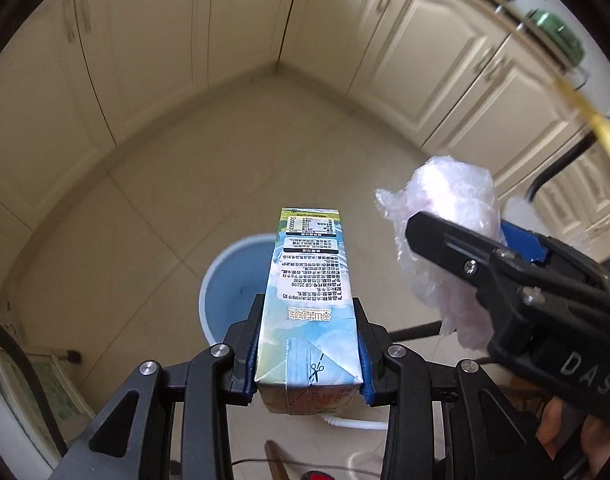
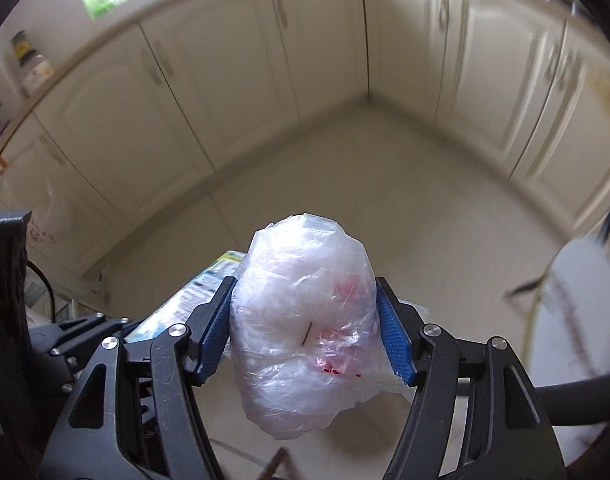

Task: Collect trash
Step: 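Carry the carton and bag over the blue bin and open both grippers, then move both grippers back toward the table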

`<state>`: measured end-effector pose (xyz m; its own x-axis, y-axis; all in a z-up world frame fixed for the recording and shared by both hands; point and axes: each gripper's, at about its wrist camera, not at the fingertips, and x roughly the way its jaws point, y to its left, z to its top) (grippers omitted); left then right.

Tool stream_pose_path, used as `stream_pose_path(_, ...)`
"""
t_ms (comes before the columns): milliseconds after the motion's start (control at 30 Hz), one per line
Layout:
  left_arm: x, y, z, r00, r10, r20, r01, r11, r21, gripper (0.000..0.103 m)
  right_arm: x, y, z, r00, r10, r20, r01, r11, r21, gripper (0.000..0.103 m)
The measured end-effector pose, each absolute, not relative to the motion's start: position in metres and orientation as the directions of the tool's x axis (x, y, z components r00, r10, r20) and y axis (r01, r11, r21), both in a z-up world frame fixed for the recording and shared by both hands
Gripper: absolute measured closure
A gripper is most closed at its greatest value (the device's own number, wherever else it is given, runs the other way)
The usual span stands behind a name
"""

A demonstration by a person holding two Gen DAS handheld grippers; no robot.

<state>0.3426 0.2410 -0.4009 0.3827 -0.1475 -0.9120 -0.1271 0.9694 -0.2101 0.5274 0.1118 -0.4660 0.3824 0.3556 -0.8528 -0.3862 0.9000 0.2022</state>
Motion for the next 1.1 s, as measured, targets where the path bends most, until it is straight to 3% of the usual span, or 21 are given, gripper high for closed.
stream_pose_path(200, 0.369, 0.246, -0.443, 0.289, -0.130, -0.948, -0.134, 0.975, -0.175, 0.064, 0.557, 0.109, -0.536, 0.252, 0.371, -0.894, -0.308, 0.906, 0.289, 0.038)
stream_pose_path(267, 0.380, 0.256, -0.447, 0.282, -0.105, -0.954, -0.162, 0.975, -0.155, 0.045, 0.563, 0.108, -0.549, 0.234, 0.378, -0.896, -0.293, 0.906, 0.306, 0.038)
stream_pose_path(400, 0.386, 0.276, -0.445, 0.280, -0.078, -0.957, -0.214, 0.967, -0.142, 0.043, 0.568, 0.109, -0.572, 0.185, 0.405, -0.896, -0.264, 0.898, 0.351, 0.034)
stream_pose_path(433, 0.392, 0.272, -0.440, 0.277, -0.072, -0.958, -0.226, 0.964, -0.138, 0.043, 0.573, 0.105, -0.575, 0.179, 0.407, -0.896, -0.261, 0.897, 0.356, 0.032)
stream_pose_path(500, 0.396, 0.271, -0.429, 0.282, -0.039, -0.959, -0.257, 0.960, -0.114, 0.043, 0.573, 0.107, -0.577, 0.178, 0.405, -0.897, -0.263, 0.898, 0.354, 0.012)
stream_pose_path(533, 0.408, 0.264, -0.423, 0.284, -0.031, -0.958, -0.264, 0.958, -0.109, 0.043, 0.573, 0.107, -0.577, 0.181, 0.406, -0.896, -0.266, 0.897, 0.353, 0.012)
stream_pose_path(833, 0.360, 0.247, -0.353, 0.395, 0.075, -0.916, -0.331, 0.941, -0.066, 0.042, 0.554, 0.130, -0.521, 0.283, 0.400, -0.872, -0.327, 0.895, 0.304, 0.012)
stream_pose_path(1000, 0.316, 0.229, -0.287, 0.525, 0.139, -0.840, -0.345, 0.937, -0.061, 0.041, 0.521, 0.117, -0.437, 0.456, 0.378, -0.806, -0.379, 0.902, 0.208, 0.010)
stream_pose_path(1100, 0.291, 0.209, -0.236, 0.616, 0.180, -0.767, -0.339, 0.939, -0.052, 0.033, 0.495, 0.105, -0.378, 0.565, 0.372, -0.737, -0.387, 0.908, 0.161, 0.009)
